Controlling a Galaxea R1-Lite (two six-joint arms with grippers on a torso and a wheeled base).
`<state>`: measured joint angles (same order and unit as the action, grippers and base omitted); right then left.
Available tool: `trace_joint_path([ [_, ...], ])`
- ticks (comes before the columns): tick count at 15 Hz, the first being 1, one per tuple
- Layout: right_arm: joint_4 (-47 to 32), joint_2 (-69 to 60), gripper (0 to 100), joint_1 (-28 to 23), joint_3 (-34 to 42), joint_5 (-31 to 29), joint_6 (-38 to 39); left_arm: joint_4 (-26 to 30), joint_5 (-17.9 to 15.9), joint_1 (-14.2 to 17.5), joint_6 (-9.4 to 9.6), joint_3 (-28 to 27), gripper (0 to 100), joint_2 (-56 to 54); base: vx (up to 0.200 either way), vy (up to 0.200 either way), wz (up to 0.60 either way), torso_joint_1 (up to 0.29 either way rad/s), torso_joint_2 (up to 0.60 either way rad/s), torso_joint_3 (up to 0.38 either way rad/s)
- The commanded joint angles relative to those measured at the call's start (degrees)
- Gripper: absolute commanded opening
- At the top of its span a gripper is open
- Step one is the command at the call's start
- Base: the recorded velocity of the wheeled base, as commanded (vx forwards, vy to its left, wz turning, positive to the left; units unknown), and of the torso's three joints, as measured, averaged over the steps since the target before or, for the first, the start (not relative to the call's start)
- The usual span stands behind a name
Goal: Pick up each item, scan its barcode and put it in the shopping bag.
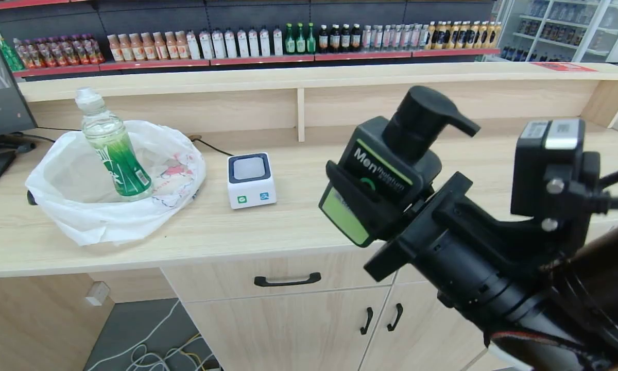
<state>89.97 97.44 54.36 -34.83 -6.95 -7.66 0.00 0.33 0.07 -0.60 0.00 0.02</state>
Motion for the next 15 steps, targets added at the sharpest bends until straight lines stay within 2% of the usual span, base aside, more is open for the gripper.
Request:
trace_joint_path([
  [1,0.0,-1.1,0,-3.9,-2.1,-1.0,5.0,0.0,0.0,0.0,-0.02,0.0,100,0.0,0.0,0.0,0.0,0.0,0.0,0.0],
  [4,0.0,-1.2,0,-8.1,-2.0,-5.8,11.2,0.0,0.0,0.0,-0.02,0.0,100,0.0,0.0,0.0,0.0,0.0,0.0,0.0],
  [7,0.0,-2.1,0,-13.2,-1.1,-9.0,11.2,0.0,0.0,0.0,-0.02,0.0,100,0.0,0.0,0.0,0.0,0.0,0.0,0.0],
  [12,0.0,3.3,0,-22.6,-4.4,-9.0,11.3,0.0,0.0,0.0,0.07,0.0,100,0.0,0.0,0.0,0.0,0.0,0.0,0.0],
  [13,0.0,4.5,0,-23.8,-5.8,-9.0,10.8,0.1,0.0,0.0,0.6,0.0,100,0.0,0.0,0.0,0.0,0.0,0.0,0.0],
  [15,0.0,6.4,0,-26.1,-7.3,-6.2,6.5,0.1,0.0,0.0,0.69,0.0,100,0.0,0.0,0.0,0.0,0.0,0.0,0.0],
])
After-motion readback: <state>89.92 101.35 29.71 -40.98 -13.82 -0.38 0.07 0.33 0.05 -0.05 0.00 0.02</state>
